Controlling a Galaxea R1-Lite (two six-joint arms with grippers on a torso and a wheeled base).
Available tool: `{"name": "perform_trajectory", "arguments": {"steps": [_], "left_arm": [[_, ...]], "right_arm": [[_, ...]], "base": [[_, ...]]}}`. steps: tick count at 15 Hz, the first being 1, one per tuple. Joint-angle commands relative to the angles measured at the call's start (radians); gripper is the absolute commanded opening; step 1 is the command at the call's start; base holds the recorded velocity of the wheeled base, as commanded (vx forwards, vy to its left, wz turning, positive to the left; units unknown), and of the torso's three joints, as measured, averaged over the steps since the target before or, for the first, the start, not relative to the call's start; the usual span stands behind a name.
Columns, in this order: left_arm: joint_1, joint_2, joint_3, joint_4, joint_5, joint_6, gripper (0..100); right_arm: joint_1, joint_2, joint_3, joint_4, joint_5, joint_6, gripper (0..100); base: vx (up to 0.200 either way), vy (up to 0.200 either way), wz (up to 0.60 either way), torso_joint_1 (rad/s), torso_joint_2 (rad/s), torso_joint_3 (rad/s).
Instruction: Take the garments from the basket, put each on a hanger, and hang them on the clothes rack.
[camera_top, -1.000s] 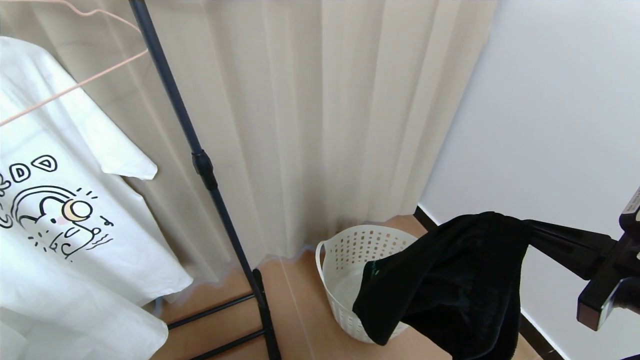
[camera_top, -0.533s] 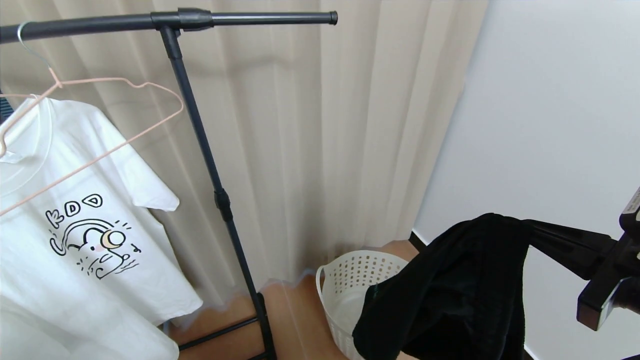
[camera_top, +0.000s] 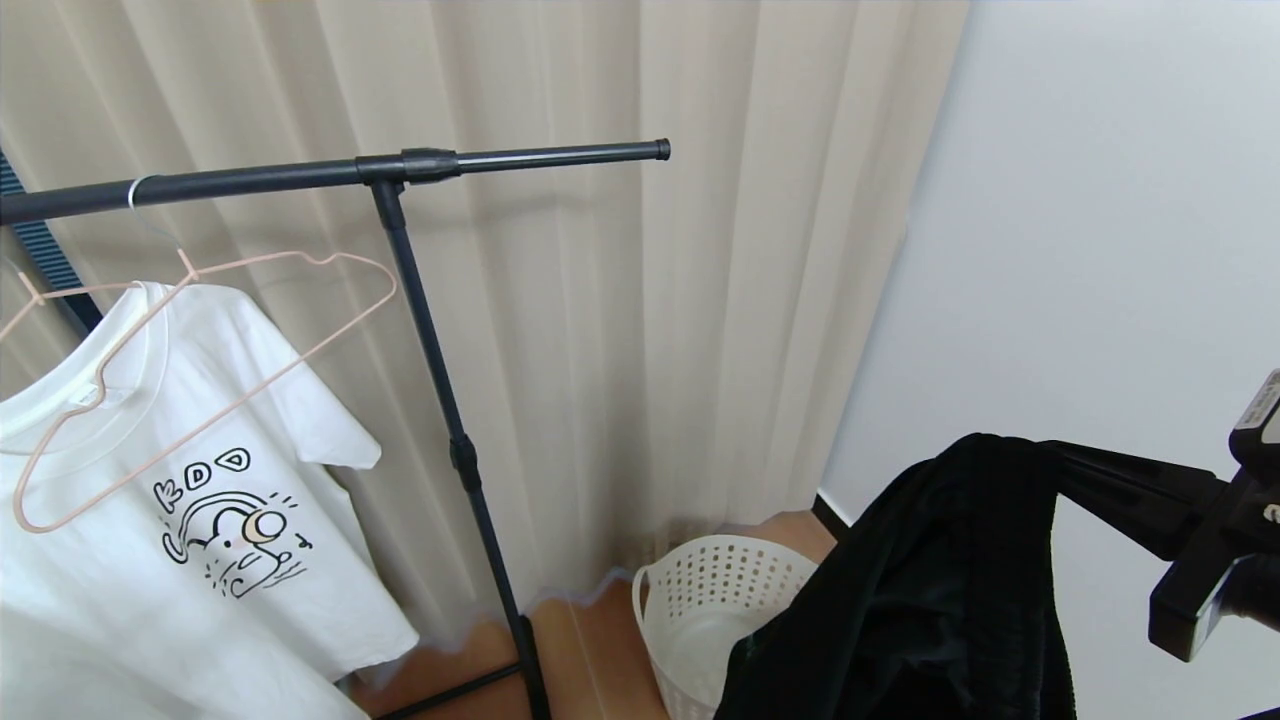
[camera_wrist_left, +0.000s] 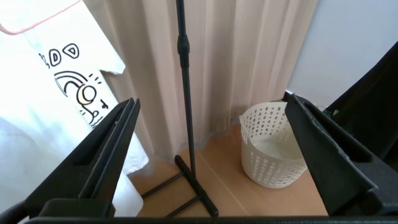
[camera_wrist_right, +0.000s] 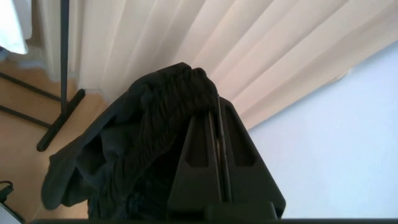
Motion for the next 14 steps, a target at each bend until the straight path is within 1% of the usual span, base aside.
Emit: {"name": "perform_trajectory", "arguments": {"steps": [1,6,14], "left_arm": [[0.0,0.001,0.0,0.0,0.0,0.0,100],[0.0,0.001,0.0,0.0,0.002,0.0,100],[0.0,0.001,0.0,0.0,0.002,-0.002,100]], "right_arm": [[0.001,0.009,-0.002,0.0,0.0,-0.001,0],[0.001,0.004,0.001,0.0,-0.002,-0.001,0],[0.001,0.004,0.005,0.0,-0.002,-0.002,0]], "base": [[0.0,0.0,0.0,0.246,-0.57,-0.334],[0.0,0.0,0.0,0.244,-0.58,-0.333],[0.0,0.0,0.0,0.173,-0.39,-0.212]]}}
